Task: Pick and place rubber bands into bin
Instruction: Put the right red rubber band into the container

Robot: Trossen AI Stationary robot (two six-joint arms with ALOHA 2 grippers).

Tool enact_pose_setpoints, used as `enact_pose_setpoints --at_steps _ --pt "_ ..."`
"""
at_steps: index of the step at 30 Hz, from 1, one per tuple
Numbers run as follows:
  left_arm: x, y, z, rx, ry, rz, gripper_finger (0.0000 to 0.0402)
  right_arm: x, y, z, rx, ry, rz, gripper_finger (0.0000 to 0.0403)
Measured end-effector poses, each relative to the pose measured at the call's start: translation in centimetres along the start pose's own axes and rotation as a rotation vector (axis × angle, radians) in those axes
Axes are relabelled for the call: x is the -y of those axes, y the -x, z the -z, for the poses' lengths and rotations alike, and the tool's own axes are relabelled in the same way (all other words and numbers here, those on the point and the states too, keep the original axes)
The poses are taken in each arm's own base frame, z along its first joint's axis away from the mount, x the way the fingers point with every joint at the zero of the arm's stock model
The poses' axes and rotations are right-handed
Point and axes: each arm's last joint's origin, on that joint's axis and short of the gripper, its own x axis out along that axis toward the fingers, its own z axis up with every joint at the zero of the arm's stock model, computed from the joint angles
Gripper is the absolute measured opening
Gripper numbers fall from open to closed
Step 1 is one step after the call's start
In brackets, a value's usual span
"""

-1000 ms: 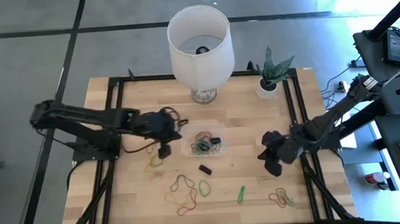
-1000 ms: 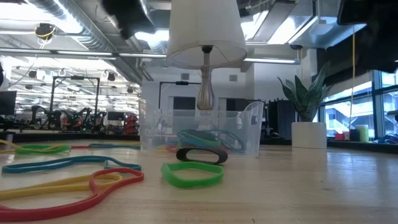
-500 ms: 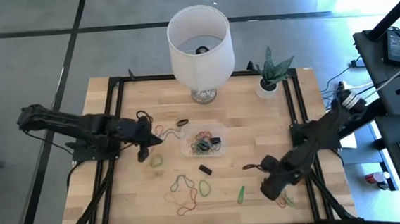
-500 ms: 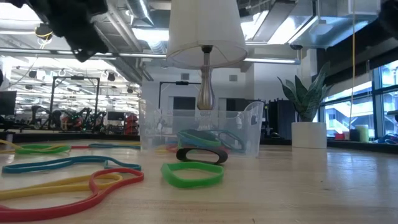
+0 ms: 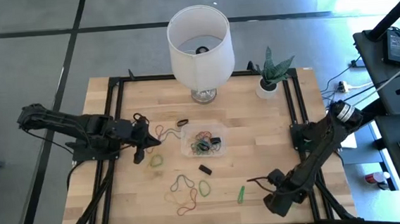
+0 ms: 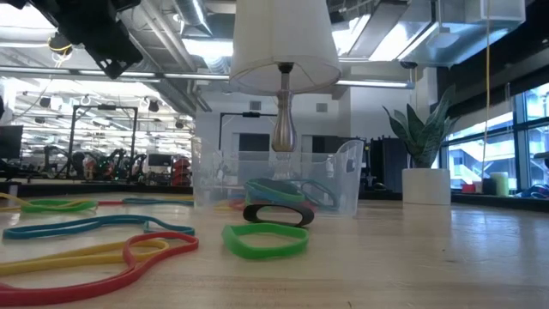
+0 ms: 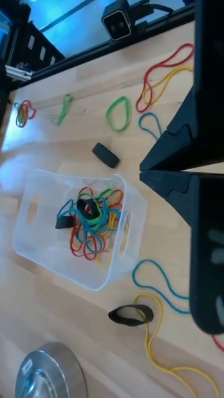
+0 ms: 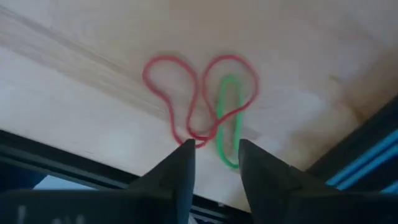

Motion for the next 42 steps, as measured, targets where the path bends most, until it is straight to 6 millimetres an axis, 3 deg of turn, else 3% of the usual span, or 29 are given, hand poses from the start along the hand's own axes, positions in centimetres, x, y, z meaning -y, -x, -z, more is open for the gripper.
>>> enact_pose_setpoints --at_steps 14,18,24,27,33,42 --pt "0.1 0.0 0.0 -0.008 0.000 0.020 0.0001 -1.2 -4.1 0.4 0.024 -0.051 0.061 0.0133" --pt "0.1 0.0 0.0 -0.008 0.000 0.021 0.0002 -1.2 -4.5 0.4 0.026 -0.054 0.070 0.0102" --pt "0.1 0.0 0.0 -0.010 0.000 0.026 0.0003 -1.3 -4.5 0.4 0.027 -0.058 0.071 0.0017" --pt "0.1 0.0 0.0 -0.011 0.000 0.028 0.0002 -1.3 -4.3 0.4 0.030 -0.077 0.067 0.0009" --pt "0.1 0.0 0.0 -0.011 -0.001 0.028 0.0003 -2.0 -1.1 1.5 0.059 -0.089 0.082 0.0004" --pt "0.1 0.0 0.0 -0.010 -0.003 0.028 0.0002 -3.3 7.3 3.3 0.252 -0.095 0.054 0.0002"
